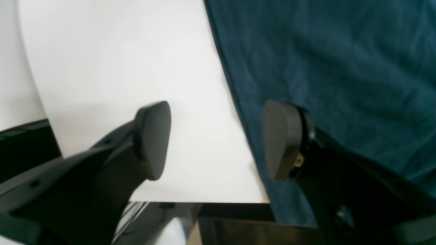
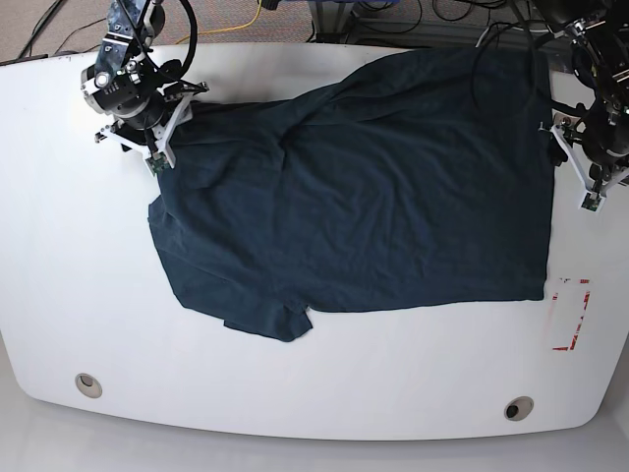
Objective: Layout the t-shirt on the table in an organized manner, then fold the t-shirt properly
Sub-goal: 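Move both grippers down onto the shirt body and grasp the fabric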
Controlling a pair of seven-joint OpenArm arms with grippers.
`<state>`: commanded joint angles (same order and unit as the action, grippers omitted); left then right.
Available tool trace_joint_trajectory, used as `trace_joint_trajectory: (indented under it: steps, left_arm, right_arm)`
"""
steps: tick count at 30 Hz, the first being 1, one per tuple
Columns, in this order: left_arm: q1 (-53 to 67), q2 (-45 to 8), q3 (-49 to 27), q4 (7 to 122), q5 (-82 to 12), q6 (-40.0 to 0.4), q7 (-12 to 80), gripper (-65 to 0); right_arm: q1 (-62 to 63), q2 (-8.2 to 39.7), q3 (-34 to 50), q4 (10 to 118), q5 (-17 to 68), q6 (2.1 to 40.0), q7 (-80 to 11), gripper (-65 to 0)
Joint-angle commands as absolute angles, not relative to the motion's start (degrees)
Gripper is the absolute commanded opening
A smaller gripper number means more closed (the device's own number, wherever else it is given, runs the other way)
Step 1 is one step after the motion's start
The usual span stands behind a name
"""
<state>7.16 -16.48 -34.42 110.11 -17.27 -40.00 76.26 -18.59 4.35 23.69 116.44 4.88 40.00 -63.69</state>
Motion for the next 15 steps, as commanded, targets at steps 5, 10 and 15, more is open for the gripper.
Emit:
trace_joint_trajectory:
  steps: [5, 10, 15]
  left_arm:
    - [5.8, -16.6, -34.4, 110.1, -17.2, -40.0, 76.2, -26.9]
    - [3.1, -16.5, -34.4, 110.0, -17.1, -40.0, 76.1, -26.9]
    - [0.3, -16.4, -31.7, 109.9, -17.1, -40.0, 75.2, -26.9]
  right_arm:
    - [-19.6, 4.4, 24.0, 116.4, 4.7, 40.0, -63.4, 0.0]
    - [-18.2, 4.4, 30.0, 116.4, 4.8, 40.0, -63.3, 0.0]
    - [-13.5, 4.6, 33.5, 116.2, 4.9, 40.0, -63.5, 0.0]
